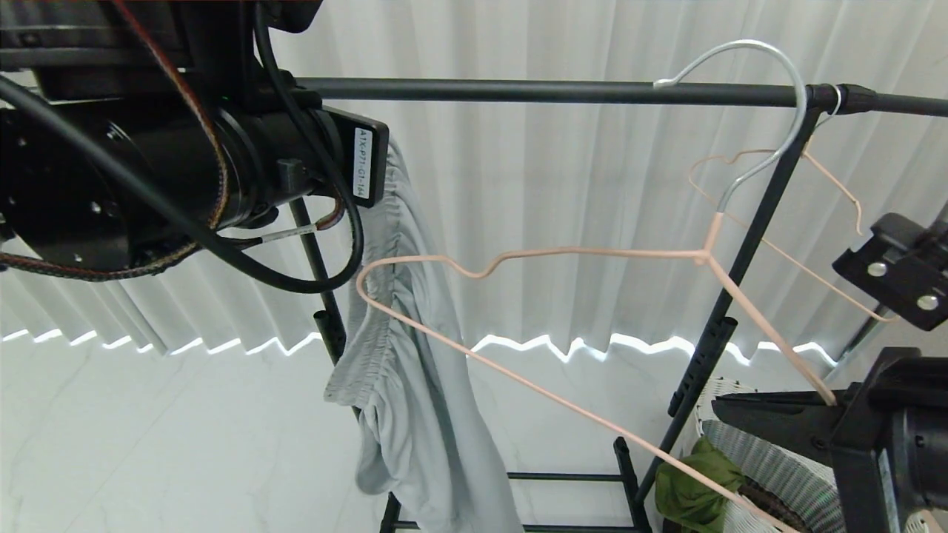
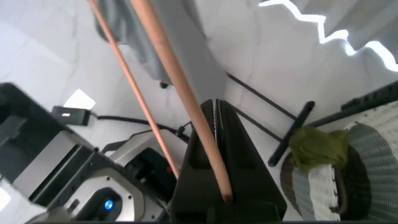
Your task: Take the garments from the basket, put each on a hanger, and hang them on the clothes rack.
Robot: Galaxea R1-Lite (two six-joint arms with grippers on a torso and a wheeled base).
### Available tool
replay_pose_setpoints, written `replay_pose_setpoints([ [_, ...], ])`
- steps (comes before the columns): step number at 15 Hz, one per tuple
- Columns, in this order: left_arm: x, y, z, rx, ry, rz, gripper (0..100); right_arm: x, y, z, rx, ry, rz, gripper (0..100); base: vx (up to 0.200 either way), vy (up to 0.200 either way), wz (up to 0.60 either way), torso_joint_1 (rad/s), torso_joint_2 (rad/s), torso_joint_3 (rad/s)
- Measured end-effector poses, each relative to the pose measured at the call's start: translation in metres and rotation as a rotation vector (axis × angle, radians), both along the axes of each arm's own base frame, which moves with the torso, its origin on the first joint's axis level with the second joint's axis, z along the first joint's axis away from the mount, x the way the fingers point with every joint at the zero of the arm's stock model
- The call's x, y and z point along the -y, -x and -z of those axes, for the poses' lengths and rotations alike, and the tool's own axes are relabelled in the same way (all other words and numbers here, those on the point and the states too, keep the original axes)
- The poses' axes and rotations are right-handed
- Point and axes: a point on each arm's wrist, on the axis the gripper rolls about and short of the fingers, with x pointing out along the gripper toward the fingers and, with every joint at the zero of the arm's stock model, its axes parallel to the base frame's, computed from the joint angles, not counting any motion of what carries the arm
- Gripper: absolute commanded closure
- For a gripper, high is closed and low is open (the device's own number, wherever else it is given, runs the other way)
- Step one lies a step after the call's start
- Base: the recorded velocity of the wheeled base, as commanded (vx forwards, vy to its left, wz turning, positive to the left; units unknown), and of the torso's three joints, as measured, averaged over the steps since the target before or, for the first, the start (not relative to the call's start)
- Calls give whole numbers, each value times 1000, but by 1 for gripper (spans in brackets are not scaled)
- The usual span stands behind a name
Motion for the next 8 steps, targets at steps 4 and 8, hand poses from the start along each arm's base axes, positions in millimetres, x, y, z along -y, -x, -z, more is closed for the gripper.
replay_pose_setpoints([
  [4, -2, -6, 4, -1, -69, -129, 100, -4, -8, 2, 12, 28, 69, 100, 0, 0, 0, 0, 0, 0],
  [8, 0, -10, 11, -19, -108, -146, 100, -3, -14, 2, 32, 39, 131, 100, 0, 0, 0, 0, 0, 0],
])
